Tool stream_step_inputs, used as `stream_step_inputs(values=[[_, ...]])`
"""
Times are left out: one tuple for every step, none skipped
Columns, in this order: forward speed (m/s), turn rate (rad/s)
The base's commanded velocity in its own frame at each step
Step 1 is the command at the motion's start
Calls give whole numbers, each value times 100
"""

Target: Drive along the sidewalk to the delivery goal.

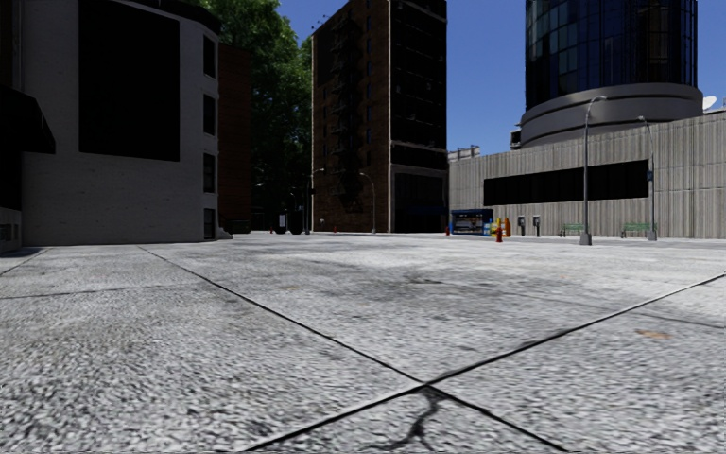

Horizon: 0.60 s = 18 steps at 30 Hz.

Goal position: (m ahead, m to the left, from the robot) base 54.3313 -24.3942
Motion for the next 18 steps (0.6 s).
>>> stream_step_inputs(values=[[194,29],[194,29],[194,29],[194,29],[194,29],[194,29],[194,29],[194,29],[194,29],[194,29],[194,29],[194,29],[194,21],[194,21],[194,0],[194,0],[194,0],[194,0]])
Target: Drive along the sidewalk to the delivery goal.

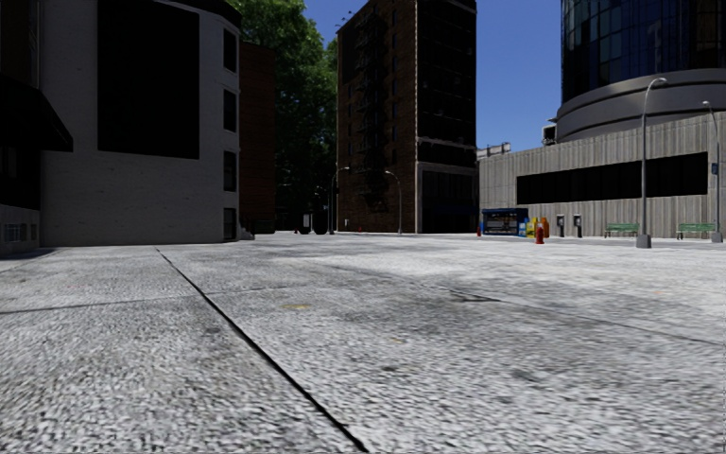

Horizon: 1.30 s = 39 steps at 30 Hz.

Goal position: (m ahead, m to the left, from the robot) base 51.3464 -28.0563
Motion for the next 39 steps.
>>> stream_step_inputs(values=[[194,0],[194,0],[194,0],[194,0],[194,0],[194,0],[194,0],[194,0],[194,0],[194,0],[194,0],[194,0],[194,0],[194,0],[194,0],[194,0],[195,0],[197,0],[198,0],[198,0],[198,0],[198,0],[200,0],[200,0],[200,0],[200,0],[200,0],[200,0],[200,0],[200,0],[200,0],[200,0],[200,0],[200,0],[200,0],[200,0],[200,0],[200,0],[200,0]])
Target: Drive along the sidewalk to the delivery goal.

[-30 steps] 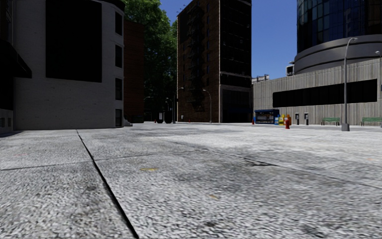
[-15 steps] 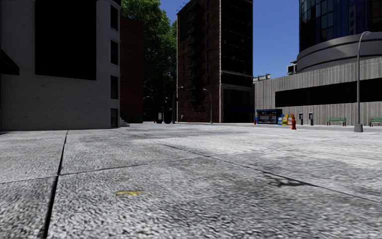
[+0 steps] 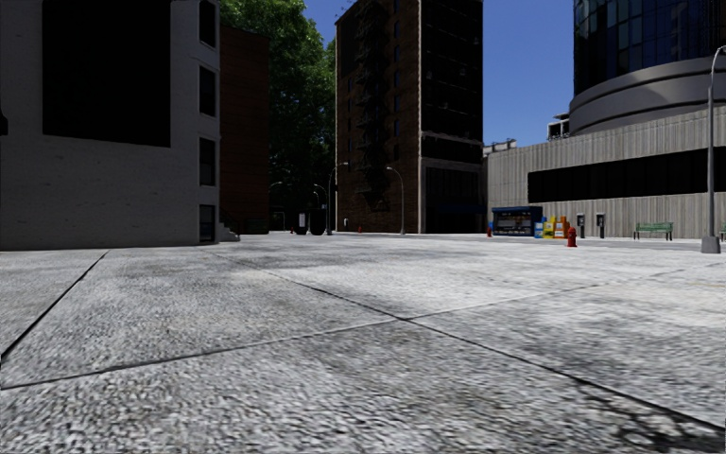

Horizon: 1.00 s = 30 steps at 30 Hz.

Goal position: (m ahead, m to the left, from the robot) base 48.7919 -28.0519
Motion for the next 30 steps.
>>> stream_step_inputs(values=[[200,0],[200,0],[200,0],[200,0],[200,0],[200,0],[200,0],[200,0],[200,0],[200,0],[200,0],[200,0],[200,0],[200,0],[200,0],[200,0],[200,0],[200,0],[200,0],[200,0],[200,0],[200,0],[200,0],[200,0],[200,0],[200,0],[200,0],[200,0],[200,0],[200,0]])
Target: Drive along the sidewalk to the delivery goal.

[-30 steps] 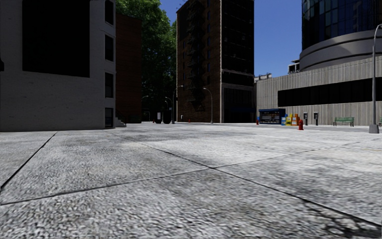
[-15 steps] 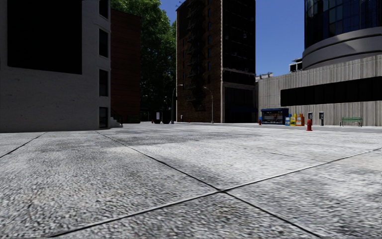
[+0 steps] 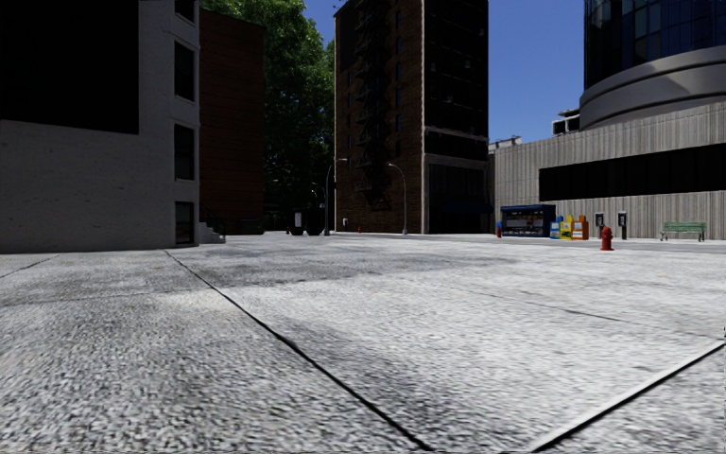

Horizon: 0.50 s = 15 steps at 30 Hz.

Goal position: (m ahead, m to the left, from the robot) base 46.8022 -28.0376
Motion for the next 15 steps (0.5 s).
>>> stream_step_inputs(values=[[200,0],[200,0],[200,0],[200,0],[200,0],[200,0],[200,0],[200,0],[200,0],[200,0],[200,0],[200,0],[200,0],[200,0],[200,0]])
